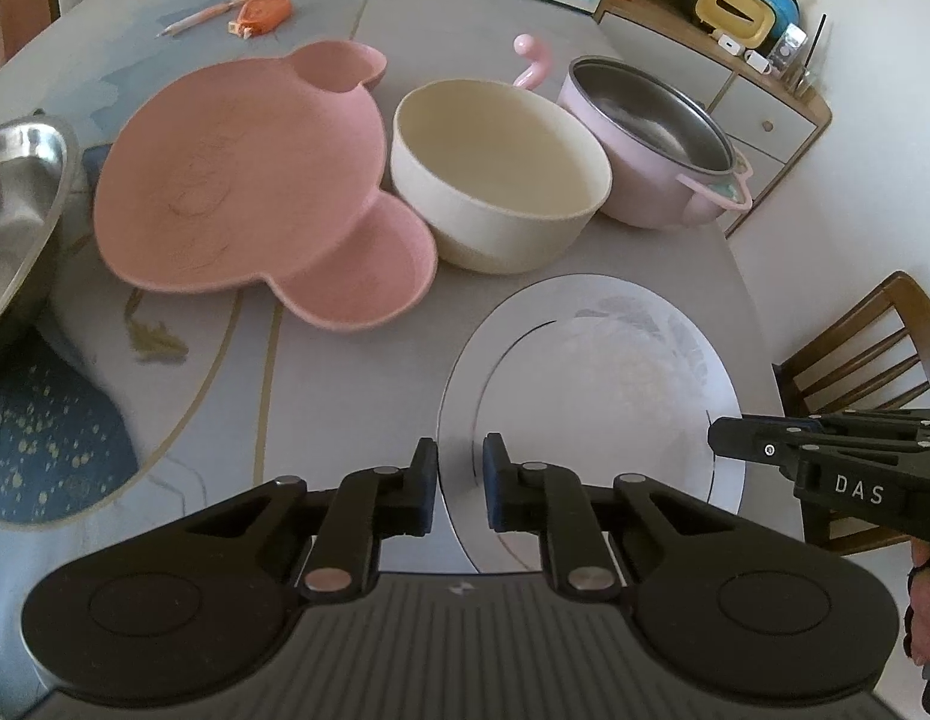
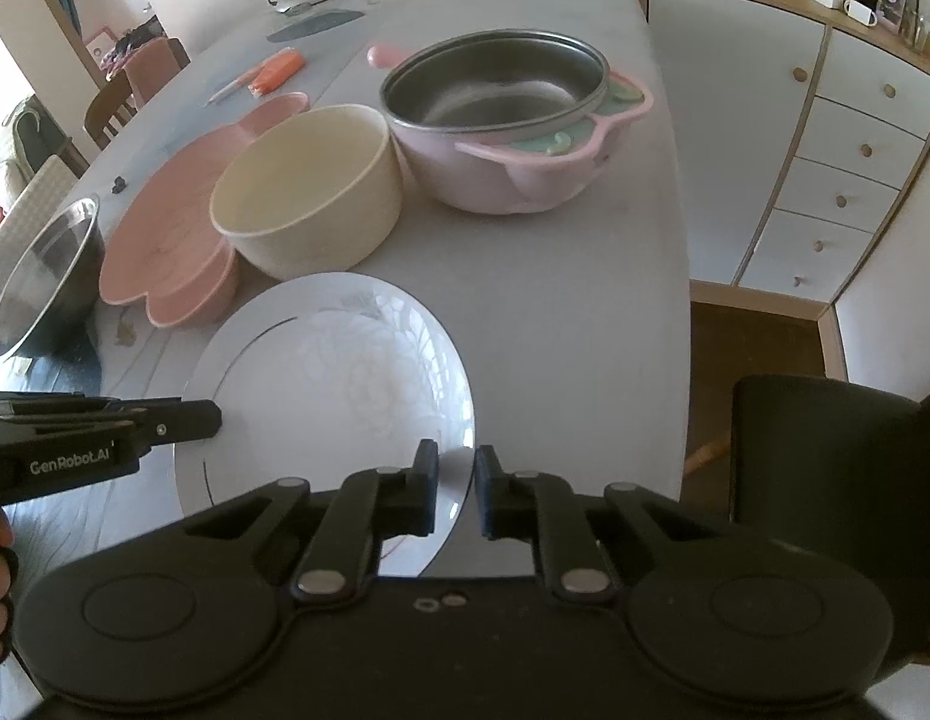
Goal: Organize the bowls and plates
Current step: 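Close both grippers on the smaller white plate rim and lift it, then carry the smaller plate with both grippers onto the large white plate, then open both grippers to release the stacked plate, then raise both grippers and move them toward the pink bear-shaped plate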
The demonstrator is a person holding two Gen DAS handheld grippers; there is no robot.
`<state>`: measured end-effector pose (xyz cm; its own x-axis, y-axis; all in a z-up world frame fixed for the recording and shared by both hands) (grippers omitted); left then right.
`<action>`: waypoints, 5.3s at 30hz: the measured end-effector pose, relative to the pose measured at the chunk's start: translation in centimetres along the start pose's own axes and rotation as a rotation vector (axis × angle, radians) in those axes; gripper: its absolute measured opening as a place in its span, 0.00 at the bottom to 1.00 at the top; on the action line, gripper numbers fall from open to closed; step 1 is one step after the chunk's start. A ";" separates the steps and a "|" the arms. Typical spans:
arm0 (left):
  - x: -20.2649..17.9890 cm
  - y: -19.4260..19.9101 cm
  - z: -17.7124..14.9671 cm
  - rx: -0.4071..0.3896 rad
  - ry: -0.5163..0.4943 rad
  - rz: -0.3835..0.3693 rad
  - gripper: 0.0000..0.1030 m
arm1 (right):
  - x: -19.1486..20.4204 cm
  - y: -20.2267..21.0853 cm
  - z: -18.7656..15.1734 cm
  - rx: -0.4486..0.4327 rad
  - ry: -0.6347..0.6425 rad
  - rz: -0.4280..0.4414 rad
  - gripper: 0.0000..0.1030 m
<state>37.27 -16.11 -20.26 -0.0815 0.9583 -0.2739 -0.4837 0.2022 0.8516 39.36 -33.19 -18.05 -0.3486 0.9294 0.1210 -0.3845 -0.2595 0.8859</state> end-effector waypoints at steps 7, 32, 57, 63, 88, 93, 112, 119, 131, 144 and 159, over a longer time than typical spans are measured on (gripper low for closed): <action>1.2 2.0 -1.7 -0.008 0.027 -0.008 0.13 | 1.9 1.5 -1.6 0.004 -0.019 -0.008 0.10; 8.4 14.2 -9.6 -0.040 0.019 -0.020 0.13 | 13.4 8.9 -8.5 -0.002 -0.062 0.007 0.08; 23.9 22.6 -15.9 -0.063 0.142 0.117 0.14 | 30.8 6.3 -11.3 0.057 0.044 0.126 0.08; 25.8 22.2 -16.8 -0.034 0.171 0.132 0.14 | 32.5 4.6 -11.8 0.095 0.060 0.133 0.08; 25.2 20.4 -16.6 -0.007 0.107 0.133 0.09 | 33.0 2.7 -12.2 0.158 0.054 0.169 0.07; 24.6 20.1 -16.7 0.000 0.082 0.131 0.09 | 32.8 1.9 -12.7 0.178 0.031 0.163 0.07; 22.2 21.3 -16.6 -0.046 0.038 0.110 0.10 | 33.0 5.9 -12.6 0.078 0.105 0.177 0.24; 19.8 22.6 -15.7 -0.094 -0.018 0.090 0.10 | 32.1 8.2 -11.9 0.007 0.108 0.168 0.33; 17.2 24.6 -13.8 -0.168 -0.065 0.058 0.34 | 30.1 11.7 -9.9 -0.098 0.111 0.130 0.47; 15.5 26.9 -10.4 -0.278 -0.139 0.041 0.74 | 27.6 14.1 -7.5 -0.207 0.061 0.068 0.79; 13.4 23.7 -1.5 -0.291 -0.221 0.063 0.77 | 20.5 13.8 -2.7 -0.266 -0.003 -0.054 1.00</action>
<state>23.41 1.23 -4.44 0.0554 0.9940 -0.0947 -0.7140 0.1058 0.6921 24.65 -18.40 -4.57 -0.3195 0.9443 0.0785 -0.6139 -0.2693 0.7420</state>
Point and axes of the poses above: each gripper's, at about its wrist camera, not at the fingertips, and y roughly against the way its jaws point, x to its left, z to its top, the point moved 5 cm from there along -y, roughly the way its jaws point, and after that the axes turned 3 degrees about -z, right-handed, at the moved point
